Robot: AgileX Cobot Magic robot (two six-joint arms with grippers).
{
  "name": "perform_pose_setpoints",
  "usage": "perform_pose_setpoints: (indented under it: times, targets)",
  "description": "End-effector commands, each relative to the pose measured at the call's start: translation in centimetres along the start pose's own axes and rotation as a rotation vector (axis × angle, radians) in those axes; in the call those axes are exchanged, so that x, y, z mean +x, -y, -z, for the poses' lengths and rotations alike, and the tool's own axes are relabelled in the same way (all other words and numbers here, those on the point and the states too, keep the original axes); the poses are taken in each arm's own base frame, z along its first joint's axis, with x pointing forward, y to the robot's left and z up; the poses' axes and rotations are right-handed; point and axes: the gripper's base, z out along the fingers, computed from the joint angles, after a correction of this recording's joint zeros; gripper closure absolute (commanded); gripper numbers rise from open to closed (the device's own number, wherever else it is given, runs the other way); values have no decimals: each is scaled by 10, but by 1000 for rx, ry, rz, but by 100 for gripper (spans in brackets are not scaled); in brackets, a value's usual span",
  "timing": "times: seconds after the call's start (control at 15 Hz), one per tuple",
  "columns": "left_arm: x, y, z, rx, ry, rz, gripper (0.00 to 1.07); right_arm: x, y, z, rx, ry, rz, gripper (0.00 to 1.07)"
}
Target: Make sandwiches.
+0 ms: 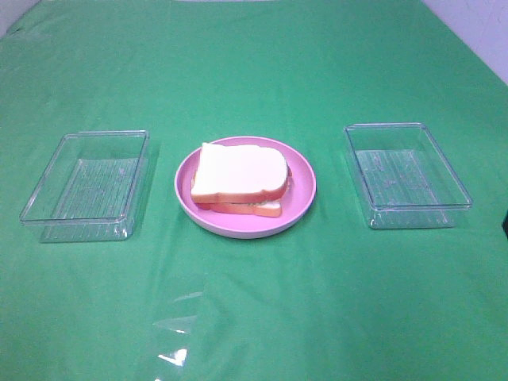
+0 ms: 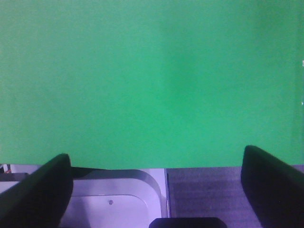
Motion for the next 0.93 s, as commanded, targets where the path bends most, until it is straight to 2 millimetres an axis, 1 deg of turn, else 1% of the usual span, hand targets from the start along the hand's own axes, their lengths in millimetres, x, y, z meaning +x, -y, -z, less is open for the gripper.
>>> perform_pose_setpoints:
  times: [0.07,0.13,0.2,0.33,0.4,0.53,0.6,0.87,0.93]
  targets:
    - [1,1,1,13,18,10,9,53,2,21,-10,205,12,16]
    - [1,1,1,15,18,11,9,71,3,29,-15,305,14,16]
    - [1,1,1,15,18,11,9,98,4,40,-23,469,19,16]
    - [1,1,1,15,18,11,9,129,5,46,-31,644,26,16]
    - [1,1,1,15,18,11,9,142,6,44,-33,699,31,16]
    - [1,1,1,15,18,11,9,160,7,31,-33,766,37,16]
    - [1,1,1,15,18,11,9,167,8,28,-31,783,42,16]
    - [1,1,1,15,18,11,9,183,9,30,-15,879,73,16]
    - [1,1,1,15,18,11,9,190,9,30,-15,927,75,16]
